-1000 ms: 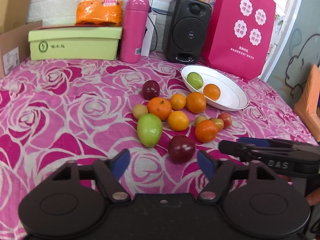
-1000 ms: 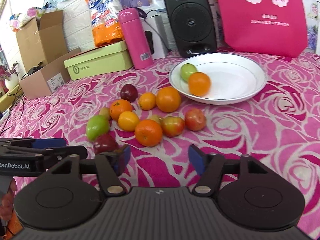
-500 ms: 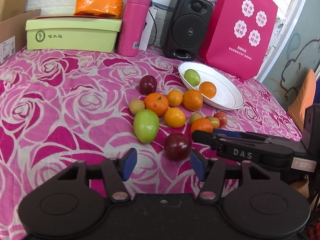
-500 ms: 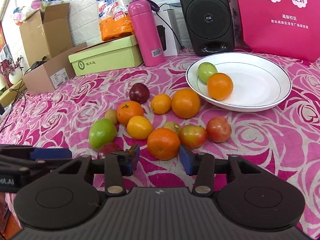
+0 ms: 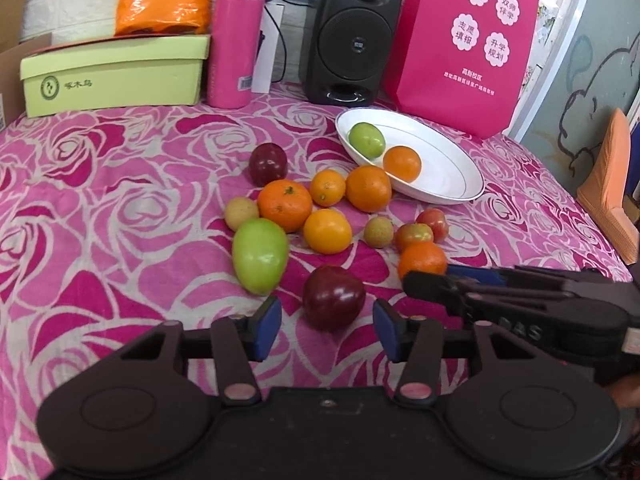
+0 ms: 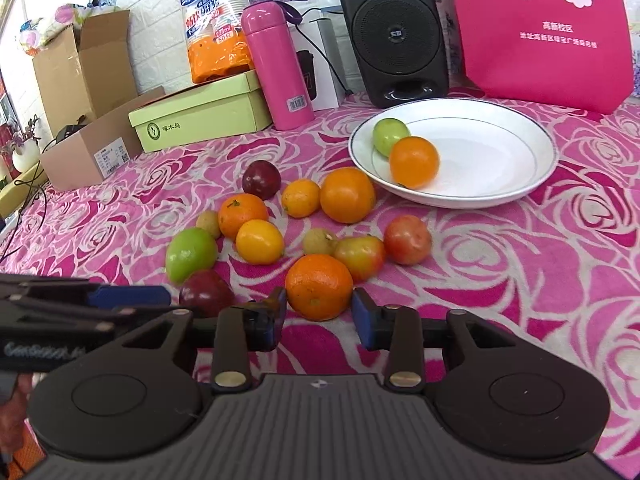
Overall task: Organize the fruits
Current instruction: 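Close the right tool on a large orange while the left grasps a dark red plum, then carry the orange and the dark red plum over the white plate, then open the right tool to release the orange while the left releases the plum, then move both open tools back to the fruit pile, then close the left tool on a green apple while the right grasps a yellow orange, then lift and carry the green apple and yellow orange over the white plate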
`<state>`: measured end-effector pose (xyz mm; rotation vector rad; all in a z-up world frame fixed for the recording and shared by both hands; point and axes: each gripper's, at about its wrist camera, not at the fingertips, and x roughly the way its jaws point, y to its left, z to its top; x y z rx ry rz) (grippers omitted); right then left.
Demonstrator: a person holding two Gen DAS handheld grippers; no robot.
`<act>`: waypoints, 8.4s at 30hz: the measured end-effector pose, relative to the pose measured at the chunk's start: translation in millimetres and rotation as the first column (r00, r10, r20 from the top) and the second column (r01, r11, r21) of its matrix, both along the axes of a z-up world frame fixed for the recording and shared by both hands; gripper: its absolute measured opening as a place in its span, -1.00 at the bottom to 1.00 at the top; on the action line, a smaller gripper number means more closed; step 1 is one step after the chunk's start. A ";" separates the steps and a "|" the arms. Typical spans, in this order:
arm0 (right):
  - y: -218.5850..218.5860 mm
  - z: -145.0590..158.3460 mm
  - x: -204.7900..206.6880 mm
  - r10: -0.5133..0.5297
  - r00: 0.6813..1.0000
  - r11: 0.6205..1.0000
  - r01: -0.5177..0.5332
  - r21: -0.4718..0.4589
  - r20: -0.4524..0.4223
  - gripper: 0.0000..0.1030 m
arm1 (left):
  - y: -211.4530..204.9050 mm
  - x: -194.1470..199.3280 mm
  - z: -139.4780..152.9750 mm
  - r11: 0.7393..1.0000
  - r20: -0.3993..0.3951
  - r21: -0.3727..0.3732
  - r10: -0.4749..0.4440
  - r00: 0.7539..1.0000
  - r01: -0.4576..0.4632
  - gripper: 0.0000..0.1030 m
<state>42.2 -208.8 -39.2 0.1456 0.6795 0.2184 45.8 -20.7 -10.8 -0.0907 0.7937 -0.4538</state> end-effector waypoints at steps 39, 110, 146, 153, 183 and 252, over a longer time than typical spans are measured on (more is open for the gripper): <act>-76.6 70.3 35.3 -0.148 0.963 0.985 0.165 -0.059 0.226 0.20 | -87.9 111.5 88.6 0.991 0.170 -0.038 -0.119 0.978 0.127 0.72; -62.4 48.8 12.8 -0.090 0.983 0.994 0.100 -0.053 0.162 1.00 | -48.1 50.5 64.3 0.988 0.164 0.093 0.106 0.981 -0.123 1.00; 7.5 0.5 -4.4 0.009 0.999 0.997 -0.006 -0.070 0.037 1.00 | 10.7 19.5 17.9 0.966 0.136 0.153 0.190 0.972 -0.210 1.00; 17.9 -2.5 6.0 0.044 0.998 0.996 -0.041 -0.084 0.041 1.00 | 11.4 24.0 14.8 0.982 0.102 0.114 0.140 0.985 -0.152 1.00; 53.7 -10.5 40.7 0.220 0.973 0.966 -0.207 -0.155 0.072 0.45 | 19.0 47.1 -4.5 0.986 0.017 0.061 0.155 0.988 -0.156 1.00; -13.4 36.9 13.1 0.051 0.967 0.994 -0.026 -0.102 0.251 0.28 | -57.4 51.1 69.9 0.990 0.234 0.139 -0.046 0.971 0.014 1.00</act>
